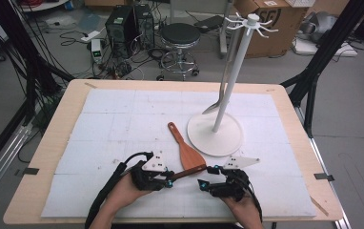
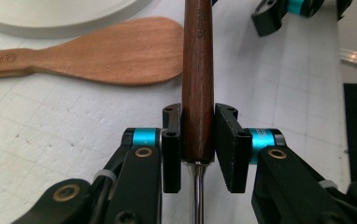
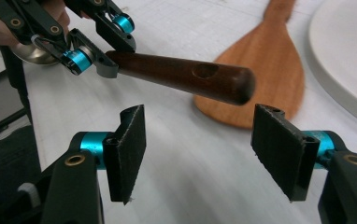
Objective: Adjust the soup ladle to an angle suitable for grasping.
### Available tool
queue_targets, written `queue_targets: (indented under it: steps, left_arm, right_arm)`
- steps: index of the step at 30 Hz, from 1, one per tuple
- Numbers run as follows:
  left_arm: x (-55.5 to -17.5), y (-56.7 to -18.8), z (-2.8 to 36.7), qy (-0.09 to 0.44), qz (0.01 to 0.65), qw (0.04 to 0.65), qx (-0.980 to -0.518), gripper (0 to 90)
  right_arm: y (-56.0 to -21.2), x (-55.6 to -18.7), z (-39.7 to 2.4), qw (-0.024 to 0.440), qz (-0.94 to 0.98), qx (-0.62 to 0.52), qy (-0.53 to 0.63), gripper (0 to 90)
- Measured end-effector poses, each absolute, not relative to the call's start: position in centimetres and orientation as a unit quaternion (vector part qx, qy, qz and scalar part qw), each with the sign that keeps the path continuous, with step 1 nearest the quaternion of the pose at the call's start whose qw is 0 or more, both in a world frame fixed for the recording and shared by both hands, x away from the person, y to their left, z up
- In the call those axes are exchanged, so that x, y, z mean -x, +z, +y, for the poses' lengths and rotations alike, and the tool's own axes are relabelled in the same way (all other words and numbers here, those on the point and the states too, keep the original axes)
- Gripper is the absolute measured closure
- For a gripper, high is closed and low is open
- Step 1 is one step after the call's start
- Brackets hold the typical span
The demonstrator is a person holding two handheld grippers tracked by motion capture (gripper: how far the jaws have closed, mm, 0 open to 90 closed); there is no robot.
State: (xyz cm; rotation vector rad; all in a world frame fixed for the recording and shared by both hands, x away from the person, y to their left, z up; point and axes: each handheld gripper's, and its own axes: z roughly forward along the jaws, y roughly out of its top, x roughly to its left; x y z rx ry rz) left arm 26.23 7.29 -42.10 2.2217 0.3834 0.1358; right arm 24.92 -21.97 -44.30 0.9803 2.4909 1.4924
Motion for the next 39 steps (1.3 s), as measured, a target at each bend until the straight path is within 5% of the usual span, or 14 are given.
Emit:
queue_targets:
  steps: [20, 39]
  left_arm:
    - [-26.0, -40.1, 7.2, 0.045, 0.147, 0.468, -0.87, 73.2]
    - [-26.2, -40.1, 8.2, 0.021, 0.167, 0.446, -0.879, 67.7]
  right_arm:
    - [-42.3, -25.1, -20.0, 0.004, 0.784, -0.304, 0.541, 43.5]
    - [-42.2, -25.4, -19.1, -0.002, 0.78, -0.307, 0.545, 47.3]
